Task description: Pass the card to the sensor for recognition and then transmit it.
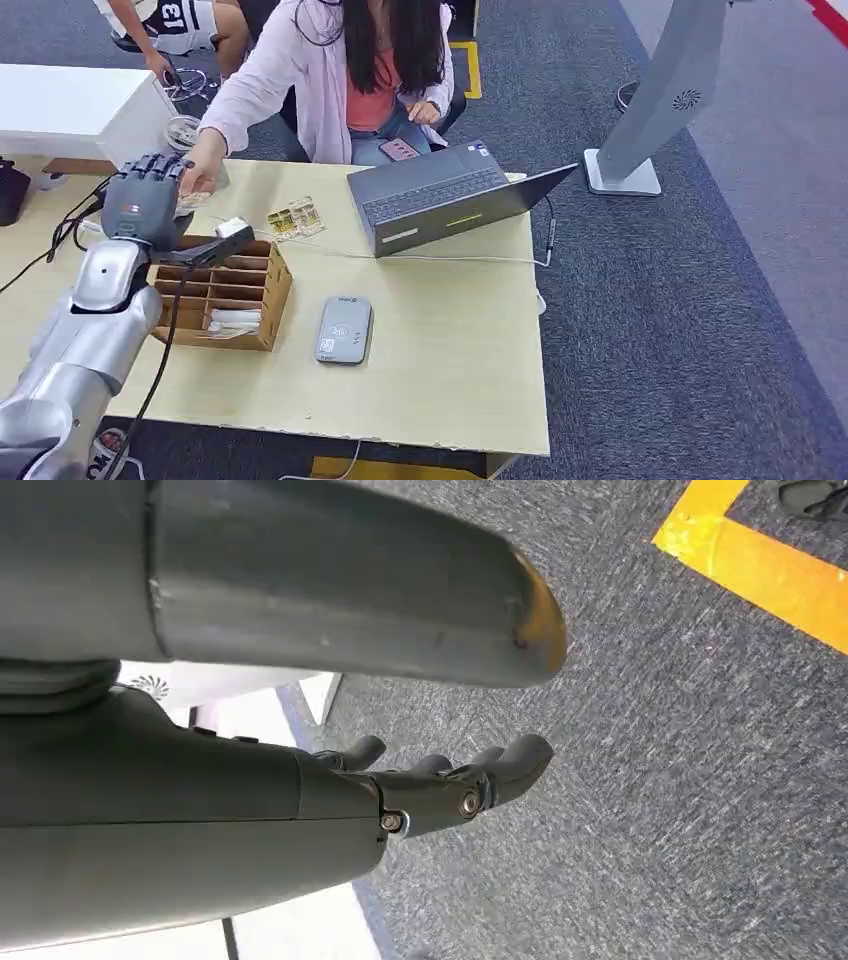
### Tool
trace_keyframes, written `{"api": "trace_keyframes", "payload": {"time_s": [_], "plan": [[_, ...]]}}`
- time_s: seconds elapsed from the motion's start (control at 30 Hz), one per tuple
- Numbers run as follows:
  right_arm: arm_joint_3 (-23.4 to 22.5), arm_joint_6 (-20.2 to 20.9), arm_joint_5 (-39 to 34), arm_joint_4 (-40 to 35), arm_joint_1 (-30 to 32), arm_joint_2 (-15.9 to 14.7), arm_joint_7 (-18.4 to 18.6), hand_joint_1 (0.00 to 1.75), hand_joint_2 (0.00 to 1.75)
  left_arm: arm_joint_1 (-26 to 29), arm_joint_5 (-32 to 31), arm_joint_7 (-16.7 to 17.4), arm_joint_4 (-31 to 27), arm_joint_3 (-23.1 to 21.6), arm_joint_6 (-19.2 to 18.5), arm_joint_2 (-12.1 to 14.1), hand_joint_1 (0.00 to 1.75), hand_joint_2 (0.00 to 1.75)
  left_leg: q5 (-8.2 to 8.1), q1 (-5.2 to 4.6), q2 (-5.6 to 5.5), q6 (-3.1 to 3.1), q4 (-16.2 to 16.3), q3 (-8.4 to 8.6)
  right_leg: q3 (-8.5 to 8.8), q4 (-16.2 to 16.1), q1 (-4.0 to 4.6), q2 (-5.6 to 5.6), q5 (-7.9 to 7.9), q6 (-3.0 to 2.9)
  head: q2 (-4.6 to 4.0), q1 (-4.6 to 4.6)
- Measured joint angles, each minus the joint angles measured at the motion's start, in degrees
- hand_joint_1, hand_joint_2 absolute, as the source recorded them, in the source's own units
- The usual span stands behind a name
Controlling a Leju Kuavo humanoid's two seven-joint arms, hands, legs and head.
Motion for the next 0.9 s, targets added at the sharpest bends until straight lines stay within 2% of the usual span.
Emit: {"api": "trace_keyframes", "payload": {"time_s": [0.57, 0.6, 0.73, 0.9], "plan": [[0.00, 0.37, 0.17, 0.00, 0.00, -0.07, -0.46, 0.00, 0.00, 0.11, 0.31, -0.92, 0.13, 0.00, -0.04, 0.11, 1.75, 1.75, 0.00, 0.00, 0.00, 0.00, 0.00, 0.00, 0.00, 0.00, 0.00, 0.00, 0.00, 0.00, 0.00, 0.00], [-0.02, 0.37, 0.17, 0.00, 0.01, -0.07, -0.48, 0.00, 1.75, 0.14, 0.35, -0.92, 0.13, 0.00, -0.04, 0.11, 1.75, 1.75, 0.00, 0.00, 0.00, 0.00, 0.00, 0.00, 0.00, 0.00, 0.00, 0.00, 0.00, 0.00, 0.00, 0.00], [0.00, 0.33, 0.26, 0.00, 0.00, -0.09, -0.66, 0.00, 1.75, 0.25, 0.96, -1.11, 0.13, 0.00, -0.02, 0.18, 1.75, 1.75, 0.00, 0.00, 0.00, 0.00, 0.00, 0.00, 0.00, 0.00, 0.00, 0.00, 0.00, 0.00, 0.00, 0.00], [0.00, 0.09, 0.57, 0.00, 0.00, -0.09, -0.96, 0.00, 1.75, 1.12, 2.25, -4.07, 0.11, 0.00, 1.20, -0.33, 1.75, 1.75, 0.00, 0.00, 0.00, 0.00, 0.00, 0.01, -0.01, -0.01, -0.01, -0.01, 0.00, 0.00, 0.00, 0.00]]}}
